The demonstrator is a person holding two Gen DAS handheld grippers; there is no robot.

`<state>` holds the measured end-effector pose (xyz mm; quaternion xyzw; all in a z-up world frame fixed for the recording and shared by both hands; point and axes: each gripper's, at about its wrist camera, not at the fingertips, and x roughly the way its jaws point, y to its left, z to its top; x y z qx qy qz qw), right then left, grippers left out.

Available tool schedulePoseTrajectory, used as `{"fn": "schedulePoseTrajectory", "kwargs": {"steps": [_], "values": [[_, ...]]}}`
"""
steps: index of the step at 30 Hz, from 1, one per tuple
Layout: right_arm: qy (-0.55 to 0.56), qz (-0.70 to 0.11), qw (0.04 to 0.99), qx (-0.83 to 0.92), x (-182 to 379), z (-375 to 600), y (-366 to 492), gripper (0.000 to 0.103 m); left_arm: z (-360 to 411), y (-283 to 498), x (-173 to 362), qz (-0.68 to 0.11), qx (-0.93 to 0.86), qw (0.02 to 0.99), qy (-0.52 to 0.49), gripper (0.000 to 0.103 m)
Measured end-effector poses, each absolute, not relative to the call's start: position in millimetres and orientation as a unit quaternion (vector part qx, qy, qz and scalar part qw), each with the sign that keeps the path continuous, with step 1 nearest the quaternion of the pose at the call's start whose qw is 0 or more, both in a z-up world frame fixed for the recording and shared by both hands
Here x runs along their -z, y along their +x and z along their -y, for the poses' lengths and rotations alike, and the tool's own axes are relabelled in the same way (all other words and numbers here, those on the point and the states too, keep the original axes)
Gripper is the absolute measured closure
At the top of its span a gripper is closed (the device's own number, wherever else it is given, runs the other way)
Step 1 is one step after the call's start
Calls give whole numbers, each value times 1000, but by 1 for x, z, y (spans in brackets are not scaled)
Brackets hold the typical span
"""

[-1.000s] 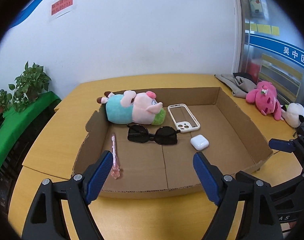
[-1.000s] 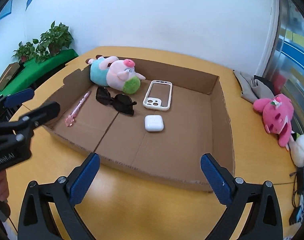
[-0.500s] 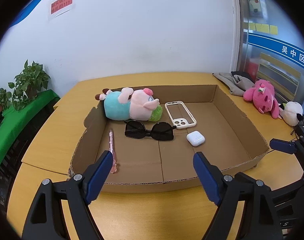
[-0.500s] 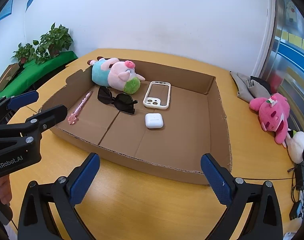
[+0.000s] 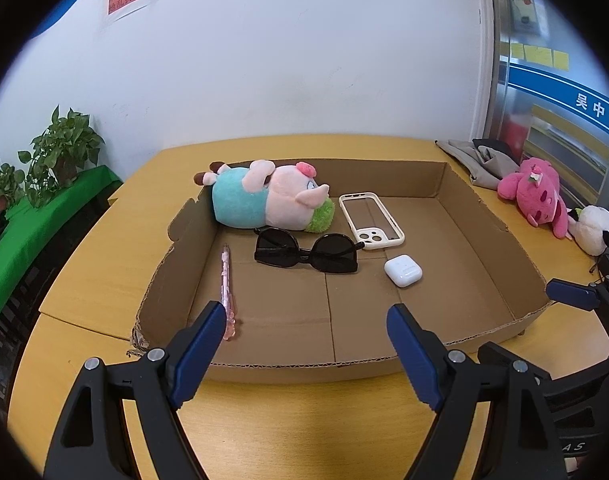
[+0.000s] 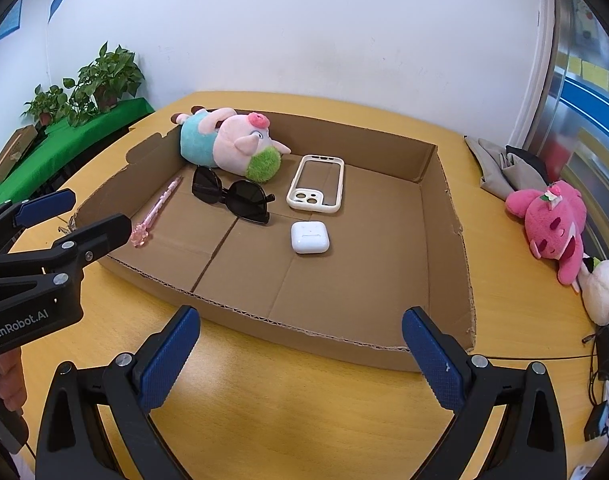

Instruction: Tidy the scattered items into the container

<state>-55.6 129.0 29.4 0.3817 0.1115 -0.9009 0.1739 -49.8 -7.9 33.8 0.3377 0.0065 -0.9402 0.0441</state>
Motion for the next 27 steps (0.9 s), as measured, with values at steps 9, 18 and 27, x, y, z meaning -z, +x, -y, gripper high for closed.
{"fn": "schedulePoseTrajectory", "kwargs": {"steps": [9, 18, 27], "values": [[384, -111, 172, 900, -27, -130, -56, 0, 4, -50, -32, 5, 939, 45, 340, 21], [384, -115, 165, 901, -24, -131, -55, 0, -5, -49, -31, 23, 939, 40, 341, 20], [388, -111, 166, 900, -21, -135, -54, 0, -4, -48, -26, 16, 934, 48, 352, 20]]}}
